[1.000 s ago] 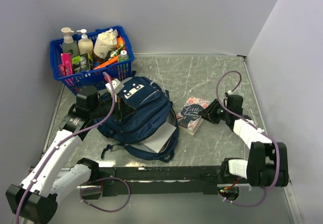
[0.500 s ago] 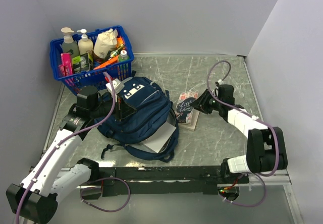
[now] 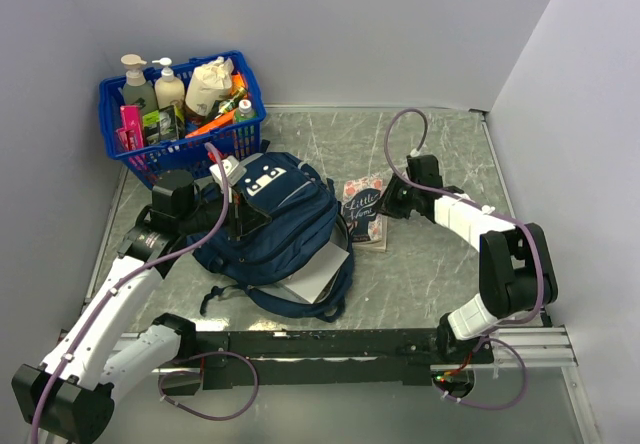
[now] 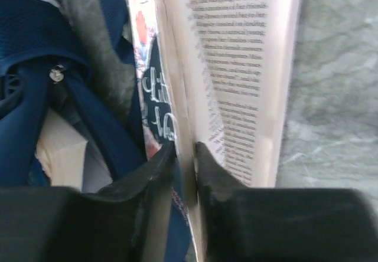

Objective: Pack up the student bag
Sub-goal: Pick up the book from the center of the board, then place the book in the student bag.

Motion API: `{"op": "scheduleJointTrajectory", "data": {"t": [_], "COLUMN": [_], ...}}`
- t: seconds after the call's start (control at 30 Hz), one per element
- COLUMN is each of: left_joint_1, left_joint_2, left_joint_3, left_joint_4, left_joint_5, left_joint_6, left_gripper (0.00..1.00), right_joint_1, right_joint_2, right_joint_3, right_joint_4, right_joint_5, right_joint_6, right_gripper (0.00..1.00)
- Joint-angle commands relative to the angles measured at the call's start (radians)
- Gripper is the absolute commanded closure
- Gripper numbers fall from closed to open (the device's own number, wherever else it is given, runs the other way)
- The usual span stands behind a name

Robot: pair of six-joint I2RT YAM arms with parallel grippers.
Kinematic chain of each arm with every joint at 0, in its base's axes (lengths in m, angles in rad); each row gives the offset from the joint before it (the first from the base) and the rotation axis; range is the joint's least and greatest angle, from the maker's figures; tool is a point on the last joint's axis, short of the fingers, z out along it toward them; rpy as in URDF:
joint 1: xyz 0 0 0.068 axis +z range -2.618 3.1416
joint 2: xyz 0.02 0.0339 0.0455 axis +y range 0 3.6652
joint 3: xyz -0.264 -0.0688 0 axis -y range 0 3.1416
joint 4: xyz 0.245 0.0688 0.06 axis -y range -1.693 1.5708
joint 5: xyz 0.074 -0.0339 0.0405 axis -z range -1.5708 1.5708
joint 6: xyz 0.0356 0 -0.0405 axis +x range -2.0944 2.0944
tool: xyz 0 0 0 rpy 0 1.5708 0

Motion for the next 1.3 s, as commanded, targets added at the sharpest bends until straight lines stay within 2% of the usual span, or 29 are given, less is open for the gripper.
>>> {"op": "scheduleJointTrajectory", "data": {"t": [0.0, 0.07, 0.13, 0.23, 0.47, 0.7, 0.83, 1.03, 1.27], "left_joint_1": [-0.002, -0.002, -0.002, -0.002, -0.002, 0.009, 0.014, 0.02, 0.02], "left_joint_2": [-0.047, -0.047, -0.045, -0.045, -0.041, -0.039, -0.038, -0.041, -0.056], "left_joint_3": [0.033, 0.036, 0.04, 0.038, 0.061, 0.127, 0.141, 0.147, 0.138], "left_joint_4": [0.135, 0.132, 0.13, 0.129, 0.106, 0.107, 0.118, 0.156, 0.167], "left_joint_5": [0.093, 0.091, 0.091, 0.087, 0.048, -0.002, -0.007, 0.013, 0.03], "left_joint_6": [-0.003, -0.001, 0.0, 0.003, 0.022, -0.014, -0.024, -0.049, -0.069], "left_gripper": [0.99, 0.99, 0.99, 0.99, 0.99, 0.99, 0.99, 0.99, 0.99], "right_joint_1": [0.013, 0.013, 0.011, -0.012, -0.044, -0.042, -0.042, -0.035, 0.025], "right_joint_2": [0.003, 0.009, -0.002, -0.102, -0.316, -0.508, -0.597, -0.715, -0.741], "right_joint_3": [0.031, 0.032, 0.032, 0.031, 0.106, 0.066, 0.049, 0.045, -0.053], "right_joint_4": [-0.052, -0.055, -0.057, -0.042, -0.089, -0.138, -0.211, -0.345, -0.229], "right_joint_5": [0.007, 0.004, 0.006, -0.006, -0.137, -0.313, -0.402, -0.457, -0.499], "right_joint_6": [-0.013, -0.013, -0.011, 0.016, 0.09, 0.182, 0.231, 0.266, 0.372], "right_gripper": [0.86, 1.0, 1.0, 1.0, 1.0, 1.0, 1.0, 1.0, 1.0]}}
